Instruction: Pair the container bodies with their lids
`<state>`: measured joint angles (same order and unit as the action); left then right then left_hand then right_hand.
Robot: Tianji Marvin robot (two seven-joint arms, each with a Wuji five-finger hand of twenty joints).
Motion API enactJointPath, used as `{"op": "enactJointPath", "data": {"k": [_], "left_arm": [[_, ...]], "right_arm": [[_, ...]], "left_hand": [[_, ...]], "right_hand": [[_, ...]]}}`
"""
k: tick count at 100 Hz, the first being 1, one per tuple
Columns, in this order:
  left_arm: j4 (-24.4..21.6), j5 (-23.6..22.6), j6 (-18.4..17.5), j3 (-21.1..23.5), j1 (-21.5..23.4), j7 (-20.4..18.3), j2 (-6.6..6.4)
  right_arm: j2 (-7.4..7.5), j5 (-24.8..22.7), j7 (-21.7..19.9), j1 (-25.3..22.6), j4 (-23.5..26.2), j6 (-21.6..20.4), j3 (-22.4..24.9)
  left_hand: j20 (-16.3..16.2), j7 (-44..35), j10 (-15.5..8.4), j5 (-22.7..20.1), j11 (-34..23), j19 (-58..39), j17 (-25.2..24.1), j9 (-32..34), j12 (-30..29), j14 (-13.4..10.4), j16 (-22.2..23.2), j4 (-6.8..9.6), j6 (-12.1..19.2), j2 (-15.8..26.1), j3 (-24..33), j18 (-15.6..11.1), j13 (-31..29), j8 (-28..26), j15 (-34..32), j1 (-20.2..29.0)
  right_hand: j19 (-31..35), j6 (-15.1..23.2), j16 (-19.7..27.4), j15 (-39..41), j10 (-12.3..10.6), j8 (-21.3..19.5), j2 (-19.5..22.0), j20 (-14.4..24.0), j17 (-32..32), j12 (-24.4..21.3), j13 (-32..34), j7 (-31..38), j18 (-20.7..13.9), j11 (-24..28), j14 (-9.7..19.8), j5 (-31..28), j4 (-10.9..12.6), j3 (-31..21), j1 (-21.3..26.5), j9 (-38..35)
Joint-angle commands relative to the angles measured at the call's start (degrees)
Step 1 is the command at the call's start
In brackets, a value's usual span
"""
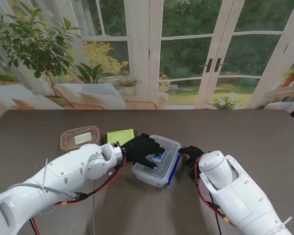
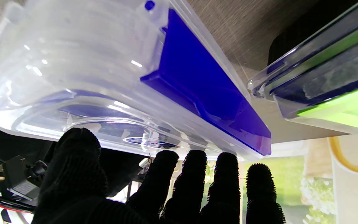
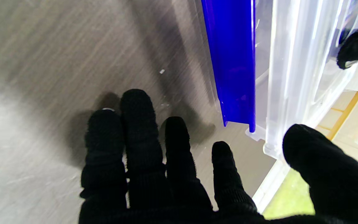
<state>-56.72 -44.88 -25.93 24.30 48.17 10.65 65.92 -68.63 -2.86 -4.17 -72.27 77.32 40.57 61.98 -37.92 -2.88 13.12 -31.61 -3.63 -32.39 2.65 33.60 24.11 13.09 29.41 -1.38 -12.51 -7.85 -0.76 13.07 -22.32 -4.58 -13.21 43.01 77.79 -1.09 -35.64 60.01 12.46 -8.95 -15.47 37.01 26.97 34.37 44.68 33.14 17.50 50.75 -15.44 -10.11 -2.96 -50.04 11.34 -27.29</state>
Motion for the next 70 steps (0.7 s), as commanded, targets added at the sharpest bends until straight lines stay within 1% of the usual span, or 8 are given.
{"op": "enactJointPath", "data": {"k": [1, 13, 28, 40, 48, 50, 59, 70], "left_arm": [[0.93, -0.21, 0.03, -0.63, 0.74, -2.24, 0.16], [0.6, -0.16, 0.22, -0.54, 0.8, -2.75, 0.04], [0.48, -0.16, 0.29, -0.55, 0.82, -2.94, 0.0], [0.54, -0.09, 0.29, -0.62, 0.76, -2.98, 0.03], [0.54, -0.05, 0.33, -0.68, 0.72, -3.06, 0.04], [0.54, -0.04, 0.34, -0.7, 0.7, -3.07, 0.05], [0.7, 0.03, 0.3, -0.77, 0.66, -2.93, 0.13], [0.77, 0.08, 0.28, -0.88, 0.6, -2.94, 0.16]], "right_arm": [[-0.53, 0.19, -0.86, 0.4, -1.12, -0.48, -0.29], [-0.73, 0.73, -0.74, 0.78, -2.2, -1.04, -0.61], [-0.83, 1.28, -0.97, 1.19, -2.97, -1.31, -0.84], [-1.12, 1.73, -0.42, 1.23, -3.21, -1.4, -0.75], [-1.27, 1.86, -0.08, 1.42, -3.57, -1.67, -0.78], [-1.32, 1.89, 0.05, 1.46, -3.64, -1.74, -0.77], [-1.55, 2.33, 0.52, 1.6, -3.89, -1.99, -0.57], [-1.75, 3.44, 0.6, 1.72, -3.98, -2.01, -0.16]], "left_hand": [[-0.62, -0.11, -0.39, -0.71, -4.64, 1.27, -1.14, 2.77, 1.35, -0.9, -0.18, 0.26, 0.09, 1.1, -0.25, -1.42, -0.21, -0.21, -0.23, -0.34], [-0.6, -0.09, -0.33, -0.63, -4.6, 1.31, -1.22, 2.7, 1.33, -0.91, -0.21, 0.27, 0.09, 1.16, -0.25, -1.41, -0.03, -0.21, -0.15, -0.36], [-0.59, -0.18, -0.39, -0.84, -4.59, 1.3, -1.2, 2.67, 1.32, -1.01, -0.23, 0.27, 0.14, 1.24, -0.26, -1.47, -0.07, -0.24, -0.13, -0.42], [-0.58, -0.09, -0.33, -0.61, -4.58, 1.34, -1.22, 2.65, 1.31, -0.94, -0.24, 0.28, 0.16, 1.26, -0.25, -1.48, -0.01, -0.2, -0.1, -0.4], [-0.56, -0.13, -0.29, -0.67, -4.58, 1.37, -1.24, 2.62, 1.3, -0.94, -0.25, 0.28, 0.1, 1.3, -0.26, -1.52, 0.04, -0.22, -0.08, -0.41], [-0.56, -0.12, -0.28, -0.65, -4.57, 1.37, -1.22, 2.61, 1.3, -0.98, -0.24, 0.28, 0.15, 1.32, -0.26, -1.51, 0.03, -0.22, -0.09, -0.42], [-0.55, -0.18, -0.24, -0.8, -4.59, 1.42, -1.26, 2.62, 1.3, -0.91, -0.25, 0.28, 0.13, 1.35, -0.27, -1.52, 0.05, -0.24, -0.08, -0.46], [-0.55, -0.12, -0.25, -0.64, -4.55, 1.45, -1.24, 2.54, 1.28, -0.97, -0.26, 0.29, 0.17, 1.39, -0.27, -1.44, 0.08, -0.22, -0.05, -0.48]], "right_hand": [[2.81, 2.48, -0.32, 1.02, 0.34, 0.63, 0.0, 0.76, -3.57, -1.33, 2.18, 0.07, 0.99, -2.15, 0.33, -0.49, -0.28, 1.49, -1.1, 0.06], [2.81, 2.18, -0.29, 0.95, 0.74, 0.47, -0.41, 0.68, -3.62, -1.34, 2.14, 0.76, 0.98, -2.26, 0.19, -3.4, -0.32, 1.11, -1.13, 0.01], [2.61, 1.07, -0.26, 0.83, 1.17, -0.47, -0.53, 0.52, -3.88, -1.3, 1.8, 2.93, 0.98, -2.3, 0.3, -9.16, -0.42, 0.72, -1.22, 0.26], [2.55, -0.5, -0.22, 0.83, 1.63, -2.73, -1.05, 0.37, -4.0, -1.24, 1.73, 6.31, 0.93, -2.22, 0.19, -15.74, -0.58, -0.26, -1.24, 0.23], [2.48, -1.6, -0.13, 0.63, 1.75, -3.59, -1.15, 0.31, -4.1, -1.35, 1.51, 7.56, 0.93, -2.42, 0.18, -18.69, -0.61, -0.71, -1.31, 0.42], [2.46, -1.77, -0.05, 0.53, 1.8, -4.66, -1.35, 0.25, -4.1, -1.52, 1.49, 8.3, 0.91, -2.6, 0.16, -19.25, -0.73, -1.24, -1.46, 0.36], [2.04, -2.29, 0.18, 0.14, 1.84, -6.62, -1.46, 0.01, -4.49, -1.75, 1.17, 9.91, 0.92, -2.81, 0.11, -20.54, -0.86, -1.68, -1.39, 0.45], [1.28, -2.75, 0.53, -0.76, 1.81, -8.21, -1.49, -0.3, -5.37, -2.08, 0.18, 11.65, 0.98, -3.31, -0.09, -21.79, -0.91, -1.97, -1.29, 1.02]]}}
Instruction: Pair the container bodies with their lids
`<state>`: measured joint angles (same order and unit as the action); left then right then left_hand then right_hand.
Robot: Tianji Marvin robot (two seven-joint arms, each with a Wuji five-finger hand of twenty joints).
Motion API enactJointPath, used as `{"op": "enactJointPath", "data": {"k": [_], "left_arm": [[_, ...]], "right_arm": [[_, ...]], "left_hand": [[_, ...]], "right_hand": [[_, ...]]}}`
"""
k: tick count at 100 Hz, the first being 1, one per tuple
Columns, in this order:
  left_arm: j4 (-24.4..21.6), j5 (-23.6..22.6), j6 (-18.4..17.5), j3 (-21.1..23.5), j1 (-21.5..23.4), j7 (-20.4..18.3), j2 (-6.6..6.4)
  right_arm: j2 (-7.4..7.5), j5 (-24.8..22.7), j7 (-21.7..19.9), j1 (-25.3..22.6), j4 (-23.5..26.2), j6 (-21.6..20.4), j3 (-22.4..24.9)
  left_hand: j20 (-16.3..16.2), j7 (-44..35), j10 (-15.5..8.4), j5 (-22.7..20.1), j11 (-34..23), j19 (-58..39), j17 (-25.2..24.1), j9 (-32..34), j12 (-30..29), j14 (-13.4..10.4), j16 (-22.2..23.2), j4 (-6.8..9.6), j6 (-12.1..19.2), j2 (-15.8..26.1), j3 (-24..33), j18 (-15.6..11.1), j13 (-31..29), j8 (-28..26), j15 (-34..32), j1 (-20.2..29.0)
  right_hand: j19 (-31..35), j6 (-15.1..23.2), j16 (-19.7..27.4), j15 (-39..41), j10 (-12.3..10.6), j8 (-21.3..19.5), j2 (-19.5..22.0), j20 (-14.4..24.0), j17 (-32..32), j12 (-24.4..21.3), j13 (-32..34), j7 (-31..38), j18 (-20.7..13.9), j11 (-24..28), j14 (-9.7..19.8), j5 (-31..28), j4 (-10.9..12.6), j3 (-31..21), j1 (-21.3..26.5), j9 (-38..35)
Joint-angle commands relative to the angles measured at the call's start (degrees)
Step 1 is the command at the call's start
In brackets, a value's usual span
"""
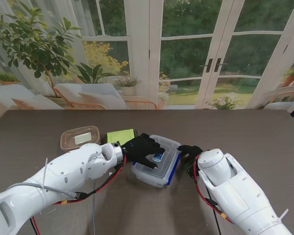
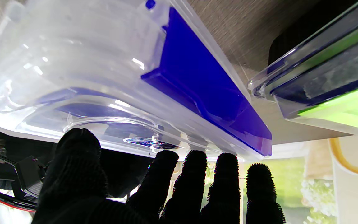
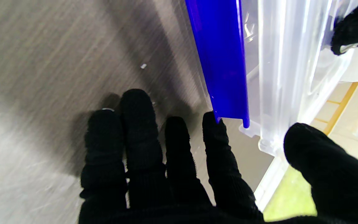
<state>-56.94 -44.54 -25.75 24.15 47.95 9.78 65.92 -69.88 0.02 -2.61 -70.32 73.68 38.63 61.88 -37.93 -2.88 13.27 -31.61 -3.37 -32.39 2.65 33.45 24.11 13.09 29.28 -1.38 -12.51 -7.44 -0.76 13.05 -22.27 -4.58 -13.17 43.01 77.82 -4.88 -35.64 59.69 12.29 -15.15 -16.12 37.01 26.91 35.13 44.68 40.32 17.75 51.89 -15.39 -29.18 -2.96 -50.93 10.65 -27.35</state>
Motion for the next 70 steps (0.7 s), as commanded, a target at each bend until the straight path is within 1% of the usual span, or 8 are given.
{"op": "enactJointPath", "data": {"k": [1, 6, 33, 48, 56, 70], "left_arm": [[0.98, -0.25, 0.1, -0.73, 0.82, -2.09, 0.16], [0.95, -0.2, 0.13, -0.72, 0.83, -2.19, 0.15], [0.9, -0.04, 0.15, -0.82, 0.78, -2.61, 0.1], [1.21, 0.01, 0.03, -1.03, 0.62, -2.39, 0.23], [1.42, 0.08, -0.05, -1.15, 0.54, -2.26, 0.31], [1.69, 0.11, -0.14, -1.36, 0.38, -2.06, 0.42]], "right_arm": [[-0.52, 0.63, -0.93, -0.22, -0.36, -0.07, -0.02], [-0.65, 1.06, -0.74, -0.16, -0.46, -0.1, 0.18], [-1.31, 3.08, 0.59, -0.1, -0.52, -0.03, 1.62], [-1.36, 3.29, 0.96, -0.25, -0.04, 0.06, 2.31], [-1.44, 3.56, 1.2, -0.4, 0.29, 0.26, 2.69], [-1.68, 4.27, 1.69, -0.47, 0.6, 0.83, 3.25]], "left_hand": [[-0.55, -0.13, -0.45, -0.65, -4.81, 1.45, -1.24, 2.68, 1.28, -0.99, -0.14, 0.29, 0.15, 0.98, -0.26, -1.44, 0.02, -0.22, -0.09, -0.46], [-0.54, -0.12, -0.46, -0.62, -4.79, 1.48, -1.26, 2.64, 1.27, -0.99, -0.14, 0.29, 0.2, 0.99, -0.3, -1.5, 0.01, -0.22, -0.09, -0.53], [-0.53, -0.09, -0.47, -0.5, -4.81, 1.62, -1.31, 2.67, 1.26, -0.98, -0.15, 0.3, 0.16, 1.13, -0.29, -1.51, 0.04, -0.21, -0.06, -0.56], [-0.55, -0.09, -0.45, -0.48, -4.8, 1.66, -1.31, 2.64, 1.26, -0.98, -0.15, 0.31, 0.11, 1.2, -0.26, -1.48, 0.03, -0.21, -0.04, -0.54], [-0.56, -0.11, -0.51, -0.52, -4.8, 1.67, -1.3, 2.63, 1.25, -1.01, -0.16, 0.31, 0.14, 1.23, -0.27, -1.52, 0.05, -0.21, -0.03, -0.56], [-0.57, -0.12, -0.47, -0.54, -4.83, 1.72, -1.3, 2.69, 1.27, -1.0, -0.15, 0.31, 0.09, 1.34, -0.27, -1.55, 0.03, -0.22, -0.03, -0.57]], "right_hand": [[1.19, 0.95, 0.54, -0.49, 1.99, -2.18, -0.87, -0.32, -5.36, -2.87, 0.15, 4.69, 0.73, -4.47, -0.14, -2.82, -0.91, -1.13, -0.58, 1.1], [0.89, 0.75, 0.65, -0.8, 1.95, -3.55, -0.81, -0.43, -5.63, -3.02, -0.15, 6.01, 0.69, -4.57, -0.15, -2.97, -0.96, -1.43, -0.54, 1.31], [-1.62, -0.49, 1.79, -3.84, 2.17, -6.56, -1.21, -1.25, -7.98, -3.77, -2.71, 9.47, 0.68, -5.48, -0.81, -4.72, -1.13, -2.59, -0.03, 2.19], [-3.39, -0.91, 3.62, -7.97, 2.13, -7.98, -1.4, -1.83, -9.05, -4.76, -4.29, 10.73, 0.63, -6.72, -1.11, -5.02, -1.27, -3.04, 0.01, 2.64], [-4.42, -1.2, 5.75, -12.37, 2.66, -8.93, -1.7, -2.22, -9.46, -6.15, -5.06, 11.7, 0.84, -8.39, -1.82, -5.24, -1.37, -3.48, 0.14, 2.16], [-6.2, -1.9, 9.28, -19.56, 4.58, -10.44, -2.46, -3.08, -9.63, -10.19, -5.28, 13.3, 2.13, -13.16, -3.26, -5.4, -1.61, -4.5, 0.22, 1.01]]}}
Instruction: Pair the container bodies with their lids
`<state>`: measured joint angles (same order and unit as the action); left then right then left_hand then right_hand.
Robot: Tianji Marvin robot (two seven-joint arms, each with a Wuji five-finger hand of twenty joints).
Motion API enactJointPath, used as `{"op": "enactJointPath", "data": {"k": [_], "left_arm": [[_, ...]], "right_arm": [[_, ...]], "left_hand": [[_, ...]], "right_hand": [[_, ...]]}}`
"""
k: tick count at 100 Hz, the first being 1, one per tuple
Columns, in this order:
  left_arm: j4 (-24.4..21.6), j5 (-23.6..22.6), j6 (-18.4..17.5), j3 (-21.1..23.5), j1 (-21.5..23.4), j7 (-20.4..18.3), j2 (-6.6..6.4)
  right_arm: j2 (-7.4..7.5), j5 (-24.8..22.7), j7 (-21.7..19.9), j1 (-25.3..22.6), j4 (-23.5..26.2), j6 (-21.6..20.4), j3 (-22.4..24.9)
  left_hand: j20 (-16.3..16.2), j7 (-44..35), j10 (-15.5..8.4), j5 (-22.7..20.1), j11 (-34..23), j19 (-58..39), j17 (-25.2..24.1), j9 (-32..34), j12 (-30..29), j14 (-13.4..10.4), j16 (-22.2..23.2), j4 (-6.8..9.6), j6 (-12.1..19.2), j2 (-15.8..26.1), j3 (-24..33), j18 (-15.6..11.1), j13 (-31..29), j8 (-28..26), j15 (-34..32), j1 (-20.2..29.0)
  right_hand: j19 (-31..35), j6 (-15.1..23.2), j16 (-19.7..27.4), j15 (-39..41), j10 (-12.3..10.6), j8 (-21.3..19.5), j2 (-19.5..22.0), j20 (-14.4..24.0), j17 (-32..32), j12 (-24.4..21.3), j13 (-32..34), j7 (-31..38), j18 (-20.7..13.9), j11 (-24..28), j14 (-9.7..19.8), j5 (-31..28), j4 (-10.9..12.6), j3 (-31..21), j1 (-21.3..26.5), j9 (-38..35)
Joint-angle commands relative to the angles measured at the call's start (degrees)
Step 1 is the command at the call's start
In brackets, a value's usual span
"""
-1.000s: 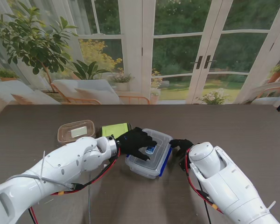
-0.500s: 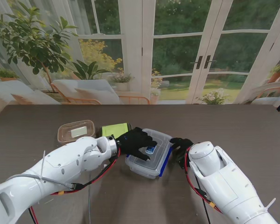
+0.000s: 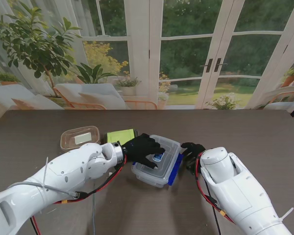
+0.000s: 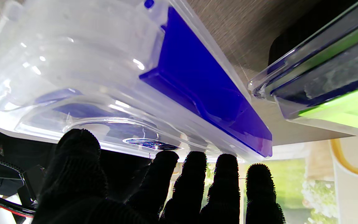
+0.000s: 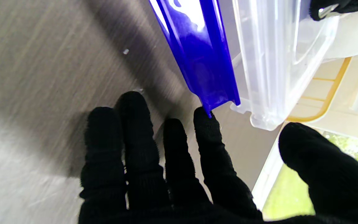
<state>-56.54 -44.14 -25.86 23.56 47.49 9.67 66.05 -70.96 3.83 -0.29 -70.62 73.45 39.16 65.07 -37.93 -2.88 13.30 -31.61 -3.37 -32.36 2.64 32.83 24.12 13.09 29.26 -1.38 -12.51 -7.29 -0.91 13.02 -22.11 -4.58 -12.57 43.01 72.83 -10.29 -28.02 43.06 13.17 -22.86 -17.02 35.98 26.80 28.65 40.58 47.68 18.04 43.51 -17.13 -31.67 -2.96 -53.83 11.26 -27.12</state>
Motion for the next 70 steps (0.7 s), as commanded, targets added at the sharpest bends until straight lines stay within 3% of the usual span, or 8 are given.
{"op": "enactJointPath", "data": {"k": [1, 28, 53, 70], "left_arm": [[1.3, -0.29, -0.02, -0.78, 0.84, -1.94, 0.29], [1.35, -0.14, -0.1, -0.93, 0.73, -2.23, 0.28], [1.6, 0.14, -0.33, -1.1, 0.65, -2.45, 0.33], [1.77, 0.3, -0.45, -1.17, 0.6, -2.56, 0.36]], "right_arm": [[-0.63, 0.54, -0.56, -0.16, 0.84, 0.35, 0.1], [-1.48, 2.73, 1.07, -0.12, 1.18, 1.13, 0.95], [-1.84, 3.75, 1.73, 0.01, 1.54, 1.79, 1.36], [-1.83, 3.9, 1.62, 0.15, 2.19, 2.49, 1.61]], "left_hand": [[-0.57, -0.14, -0.57, -0.58, -4.82, 1.7, -1.3, 3.31, 1.26, -1.02, -0.14, 0.31, 0.09, 1.17, -0.12, -1.53, -0.12, -0.22, -0.62, -0.59], [-0.6, -0.16, -0.57, -0.6, -4.78, 1.79, -1.3, 3.26, 1.24, -1.06, -0.15, 0.31, 0.21, 1.27, -0.16, -1.5, -0.1, -0.23, -0.59, -0.66], [-0.62, -0.13, -0.52, -0.51, -4.77, 1.88, -1.33, 3.23, 1.24, -1.05, -0.16, 0.32, 0.22, 1.44, -0.14, -1.54, -0.04, -0.22, -0.54, -0.67], [-0.64, -0.13, -0.42, -0.51, -4.76, 1.98, -1.38, 3.18, 1.23, -0.98, -0.16, 0.33, 0.14, 1.47, -0.15, -1.58, 0.02, -0.23, -0.51, -0.69]], "right_hand": [[-1.36, 3.48, 1.78, -3.19, 3.87, -2.8, -1.63, -2.14, -9.52, -3.9, -1.22, 6.0, 1.91, -4.97, -1.6, -2.86, -1.62, -1.66, -0.38, 0.74], [-3.23, 2.52, 3.69, -7.21, 6.01, -5.75, -3.05, -3.61, -6.96, -7.43, 2.14, 11.34, 4.66, -7.49, -3.22, -0.14, -1.98, -3.39, 0.32, -4.18], [-1.9, 1.97, 3.3, -6.6, 6.2, -7.49, -3.79, -3.64, -2.9, -8.15, 7.01, 15.32, 6.58, -7.17, -4.2, 2.63, -2.25, -4.27, 0.72, -10.07], [0.89, 1.92, 1.85, -3.72, 4.95, -7.8, -3.87, -3.27, 0.55, -4.99, 11.28, 16.39, 7.47, -1.69, -4.32, 4.29, -2.29, -4.33, 0.8, -15.91]]}}
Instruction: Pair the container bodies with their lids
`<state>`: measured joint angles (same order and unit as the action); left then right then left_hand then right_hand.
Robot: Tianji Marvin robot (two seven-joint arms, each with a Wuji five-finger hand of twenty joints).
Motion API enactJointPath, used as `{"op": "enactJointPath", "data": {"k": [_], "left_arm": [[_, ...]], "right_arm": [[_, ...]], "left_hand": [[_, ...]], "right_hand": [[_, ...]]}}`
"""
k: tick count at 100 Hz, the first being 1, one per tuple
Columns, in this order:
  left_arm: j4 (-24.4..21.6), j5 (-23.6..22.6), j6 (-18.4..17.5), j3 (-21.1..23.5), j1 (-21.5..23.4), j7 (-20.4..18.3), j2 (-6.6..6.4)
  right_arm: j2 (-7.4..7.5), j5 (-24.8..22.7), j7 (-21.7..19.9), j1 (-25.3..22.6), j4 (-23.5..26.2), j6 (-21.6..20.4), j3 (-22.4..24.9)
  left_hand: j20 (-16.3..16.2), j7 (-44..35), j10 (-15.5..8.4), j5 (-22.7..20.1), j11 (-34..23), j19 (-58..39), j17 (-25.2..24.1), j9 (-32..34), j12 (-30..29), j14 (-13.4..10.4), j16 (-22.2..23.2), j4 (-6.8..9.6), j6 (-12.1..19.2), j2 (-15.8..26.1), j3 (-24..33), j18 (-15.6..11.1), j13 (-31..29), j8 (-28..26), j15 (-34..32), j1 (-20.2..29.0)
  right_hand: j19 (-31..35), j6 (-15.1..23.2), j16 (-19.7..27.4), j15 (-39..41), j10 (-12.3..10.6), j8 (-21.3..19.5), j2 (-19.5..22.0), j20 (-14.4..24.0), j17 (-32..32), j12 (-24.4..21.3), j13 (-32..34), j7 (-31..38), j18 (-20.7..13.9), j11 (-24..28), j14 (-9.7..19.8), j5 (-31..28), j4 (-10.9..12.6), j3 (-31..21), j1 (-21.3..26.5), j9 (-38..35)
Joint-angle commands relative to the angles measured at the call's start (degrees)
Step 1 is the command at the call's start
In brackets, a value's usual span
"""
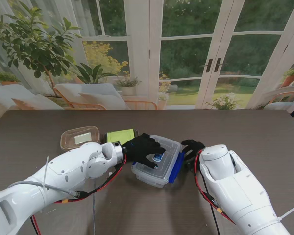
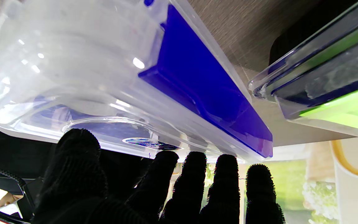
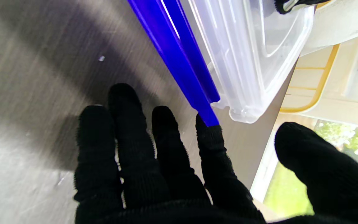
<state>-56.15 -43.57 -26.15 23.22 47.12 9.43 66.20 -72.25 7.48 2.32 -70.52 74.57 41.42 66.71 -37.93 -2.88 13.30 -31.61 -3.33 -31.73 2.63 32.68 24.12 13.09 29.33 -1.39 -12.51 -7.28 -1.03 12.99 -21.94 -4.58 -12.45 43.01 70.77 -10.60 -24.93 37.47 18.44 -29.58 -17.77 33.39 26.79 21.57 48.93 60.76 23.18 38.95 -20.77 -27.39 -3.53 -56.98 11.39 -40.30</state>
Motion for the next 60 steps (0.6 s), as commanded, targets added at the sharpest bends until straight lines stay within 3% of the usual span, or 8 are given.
{"op": "enactJointPath", "data": {"k": [1, 22, 60], "left_arm": [[1.4, -0.25, -0.17, -0.83, 0.97, -2.31, 0.22], [1.73, -0.15, -0.35, -0.99, 0.87, -2.2, 0.28], [2.13, -0.24, -0.53, -0.98, 0.9, -1.71, 0.34]], "right_arm": [[-0.56, 0.29, -0.98, 0.05, 1.12, 0.27, -0.01], [-0.73, 1.44, -0.76, -0.04, 2.31, 0.81, 0.35], [-1.16, 2.91, 0.37, -1.51, 5.19, 1.85, 0.23]], "left_hand": [[-0.64, -0.12, -0.46, -0.48, -4.81, 1.34, -1.36, 3.34, 1.24, -1.02, -0.23, 0.34, 0.12, 1.47, -0.04, -1.55, -0.11, -0.22, -0.62, -0.7], [-0.68, -0.16, -0.55, -0.55, -4.81, 1.43, -1.35, 3.3, 1.24, -1.18, -0.21, 0.34, 0.17, 1.53, -0.05, -1.69, -0.12, -0.24, -0.63, -0.72], [-0.77, -0.23, -0.49, -0.78, -4.8, 1.49, -1.35, 3.25, 1.23, -1.08, -0.19, 0.35, 0.24, 1.83, 0.02, -1.67, -0.08, -0.26, -0.64, -0.55]], "right_hand": [[3.09, 2.2, -1.33, 2.04, -0.42, -1.07, -3.14, -0.66, 0.73, 2.32, 3.14, 3.31, 2.36, 3.2, -0.73, 0.09, -1.71, -1.19, 0.71, -3.02], [5.11, 0.9, -2.67, 4.82, -1.74, -0.11, -3.04, -0.61, 2.65, 6.31, 5.62, 2.23, 2.44, 8.11, -0.56, 2.87, -1.58, -1.02, 1.1, -5.21], [5.54, -1.91, -2.93, 5.26, -2.38, 1.25, -2.56, -0.8, 1.83, 7.7, 4.38, 1.45, 1.72, 8.73, -0.41, 6.64, -1.33, -0.48, 1.01, -1.78]]}}
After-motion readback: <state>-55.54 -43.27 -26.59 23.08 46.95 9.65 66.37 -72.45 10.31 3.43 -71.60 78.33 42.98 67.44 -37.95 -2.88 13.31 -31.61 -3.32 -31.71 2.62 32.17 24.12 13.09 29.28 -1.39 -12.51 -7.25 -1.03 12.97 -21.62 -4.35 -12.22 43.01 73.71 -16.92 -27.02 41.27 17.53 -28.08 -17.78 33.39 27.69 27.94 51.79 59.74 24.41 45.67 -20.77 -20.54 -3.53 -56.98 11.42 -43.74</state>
